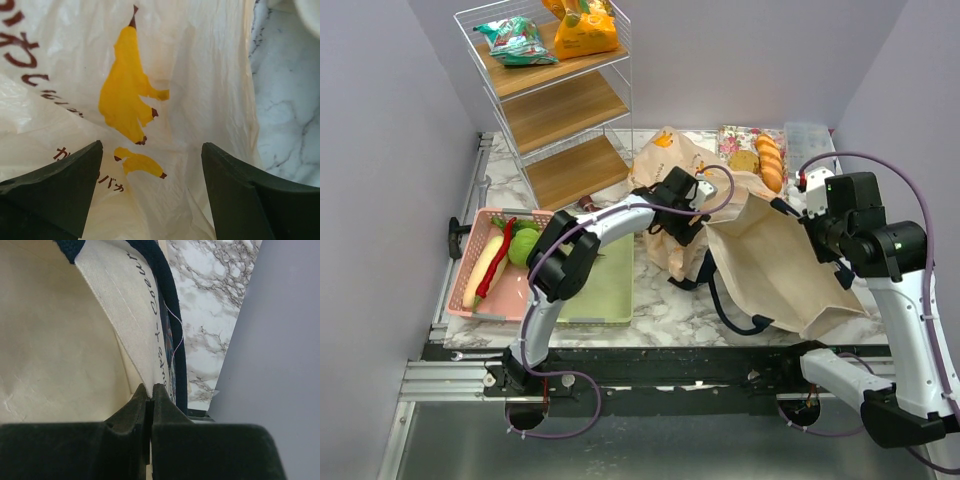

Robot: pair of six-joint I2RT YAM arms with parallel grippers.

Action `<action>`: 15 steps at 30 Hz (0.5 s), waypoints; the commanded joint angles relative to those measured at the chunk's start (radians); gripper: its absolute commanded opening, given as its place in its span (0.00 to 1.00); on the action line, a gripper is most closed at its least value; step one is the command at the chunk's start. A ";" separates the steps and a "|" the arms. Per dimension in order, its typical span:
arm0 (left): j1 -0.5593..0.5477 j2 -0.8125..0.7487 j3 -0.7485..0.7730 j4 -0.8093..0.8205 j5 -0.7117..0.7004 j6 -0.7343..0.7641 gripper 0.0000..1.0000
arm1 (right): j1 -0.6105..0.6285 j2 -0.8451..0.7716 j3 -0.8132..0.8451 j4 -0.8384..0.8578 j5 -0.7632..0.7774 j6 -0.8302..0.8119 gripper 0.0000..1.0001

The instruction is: Untie the knot of the grocery bags and take out the mixed food

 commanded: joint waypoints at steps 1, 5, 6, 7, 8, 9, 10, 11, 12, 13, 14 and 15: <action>-0.035 0.011 0.046 -0.081 -0.216 0.003 0.79 | -0.008 0.015 0.018 -0.037 0.008 -0.006 0.01; -0.027 -0.023 0.026 -0.212 -0.214 -0.074 0.65 | -0.006 0.022 0.021 -0.037 0.005 -0.018 0.01; -0.027 -0.046 -0.016 -0.220 -0.177 -0.095 0.66 | -0.006 0.021 0.020 -0.035 0.005 -0.018 0.01; -0.028 -0.075 -0.061 -0.213 -0.162 -0.119 0.67 | -0.006 0.021 0.018 -0.033 0.003 -0.020 0.01; -0.030 -0.100 -0.118 -0.203 -0.121 -0.141 0.68 | -0.006 0.018 0.016 -0.032 0.000 -0.020 0.01; -0.036 -0.124 -0.163 -0.186 -0.106 -0.157 0.71 | -0.007 0.017 0.015 -0.031 -0.003 -0.021 0.01; -0.042 -0.141 -0.217 -0.173 -0.097 -0.171 0.75 | -0.007 0.016 0.011 -0.030 -0.009 -0.020 0.01; -0.050 -0.154 -0.266 -0.152 -0.083 -0.180 0.80 | -0.006 0.013 0.008 -0.028 -0.014 -0.018 0.01; -0.056 -0.155 -0.299 -0.143 -0.074 -0.187 0.88 | -0.006 0.014 0.006 -0.027 -0.023 -0.019 0.01; -0.062 -0.151 -0.328 -0.139 -0.058 -0.192 0.97 | -0.006 0.014 0.003 -0.027 -0.026 -0.018 0.01; -0.067 -0.144 -0.350 -0.130 -0.043 -0.191 0.98 | -0.006 0.016 0.001 -0.027 -0.029 -0.019 0.01; -0.074 -0.136 -0.369 -0.126 -0.032 -0.187 0.98 | -0.007 0.016 0.001 -0.024 -0.029 -0.020 0.01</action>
